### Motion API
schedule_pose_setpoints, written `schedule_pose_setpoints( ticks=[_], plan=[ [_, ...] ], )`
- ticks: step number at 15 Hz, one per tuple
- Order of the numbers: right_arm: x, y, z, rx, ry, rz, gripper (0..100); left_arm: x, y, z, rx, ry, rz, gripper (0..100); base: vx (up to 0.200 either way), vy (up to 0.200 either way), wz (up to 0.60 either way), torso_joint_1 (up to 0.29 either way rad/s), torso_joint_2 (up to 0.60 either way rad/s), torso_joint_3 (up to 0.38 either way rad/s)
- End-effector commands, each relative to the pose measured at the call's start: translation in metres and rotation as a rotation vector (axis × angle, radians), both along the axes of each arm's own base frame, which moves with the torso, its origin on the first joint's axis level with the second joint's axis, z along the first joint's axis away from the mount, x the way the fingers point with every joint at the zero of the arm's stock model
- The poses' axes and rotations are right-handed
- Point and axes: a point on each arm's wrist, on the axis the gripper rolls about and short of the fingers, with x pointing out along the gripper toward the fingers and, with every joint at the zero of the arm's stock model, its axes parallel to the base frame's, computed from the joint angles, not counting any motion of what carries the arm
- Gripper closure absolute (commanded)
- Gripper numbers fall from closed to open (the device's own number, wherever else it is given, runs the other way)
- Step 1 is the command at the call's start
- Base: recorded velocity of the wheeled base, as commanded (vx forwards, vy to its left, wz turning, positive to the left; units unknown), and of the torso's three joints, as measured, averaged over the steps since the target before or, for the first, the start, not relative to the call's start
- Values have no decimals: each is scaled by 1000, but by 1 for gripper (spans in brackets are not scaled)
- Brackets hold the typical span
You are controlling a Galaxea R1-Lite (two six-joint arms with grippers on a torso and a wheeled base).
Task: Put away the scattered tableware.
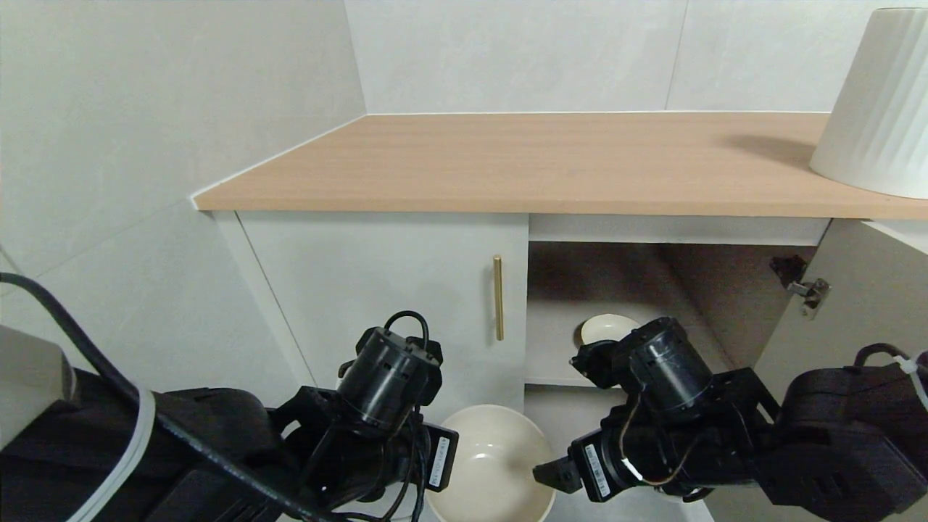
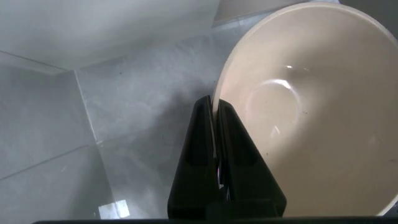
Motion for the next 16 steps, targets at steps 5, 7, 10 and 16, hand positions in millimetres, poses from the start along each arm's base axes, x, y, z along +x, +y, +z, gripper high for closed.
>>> schedule_pose_setpoints(
  ticks=[5,7,10,16],
  plan=[
    [12,12,-16,-19,27,-57,0,-5,-3,3,-7,-8,-21,100,0,0,0,0,0,0],
    [14,13,-16,-1,19,-65,0,-5,-4,3,-9,-9,-21,100,0,0,0,0,0,0],
    [15,13,-18,1,27,-73,100,-5,-4,3,-7,-8,-22,100,0,0,0,0,0,0],
    [15,13,-19,0,28,-73,100,-6,-4,4,-11,-11,-24,100,0,0,0,0,0,0]
  ],
)
